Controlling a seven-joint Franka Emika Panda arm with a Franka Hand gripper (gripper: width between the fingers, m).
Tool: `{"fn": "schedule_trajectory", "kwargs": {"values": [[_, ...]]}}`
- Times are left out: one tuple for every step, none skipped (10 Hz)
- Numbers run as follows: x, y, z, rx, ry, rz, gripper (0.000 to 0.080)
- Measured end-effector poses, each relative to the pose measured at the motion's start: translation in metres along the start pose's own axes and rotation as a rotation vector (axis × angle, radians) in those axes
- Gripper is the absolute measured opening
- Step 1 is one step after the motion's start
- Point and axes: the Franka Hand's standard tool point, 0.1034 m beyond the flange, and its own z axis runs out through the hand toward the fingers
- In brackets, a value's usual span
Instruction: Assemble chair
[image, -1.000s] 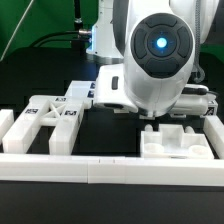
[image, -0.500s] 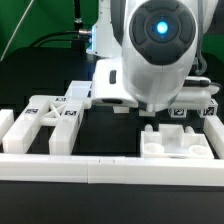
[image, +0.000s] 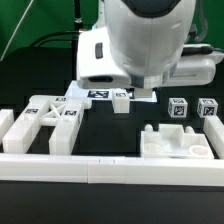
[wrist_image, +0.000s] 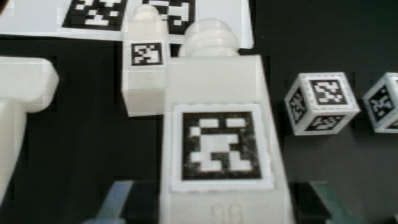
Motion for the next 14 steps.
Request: {"fn": "schedule_trajectory", "kwargs": {"values": [[0.002, -0.002, -0.003, -0.005, 0.005, -0.003, 0.0285], [0.007, -0.002, -0.006, -0.005, 0.039, -0.003, 0.0285], [0.006, -0.001, -0.005, -0.004, 0.037, -0.002, 0.0285], [0.013, -0.001, -0.009, -0.006, 0.08, -0.003, 0.0285], [0.019, -0.002, -0.016, -0.009, 0.158, -0.003, 0.0285], [0.02, -0.003, -0.025, -0.011, 0.252, -0.002, 0.0285], [0.015, -0.006, -0.038, -0.011, 0.306, 0.001, 0.0285], [0.019, -0.01, -0.05, -0.013, 0.368, 0.006, 0.0285], [0.023, -0.013, -0.052, -0.016, 0.415, 0.01, 0.0285], [0.031, -0.01, -0.055, -0.016, 0.522, 0.014, 0.0285], [0.03, -0.01, -0.056, -0.018, 0.607, 0.015, 0.0285], [0.031, -0.009, -0.058, -0.022, 0.69, 0.016, 0.0285], [0.033, -0.008, -0.061, -0.023, 0.74, 0.017, 0.0285], [0.031, -0.007, -0.073, -0.025, 0.833, 0.018, 0.0285]]}}
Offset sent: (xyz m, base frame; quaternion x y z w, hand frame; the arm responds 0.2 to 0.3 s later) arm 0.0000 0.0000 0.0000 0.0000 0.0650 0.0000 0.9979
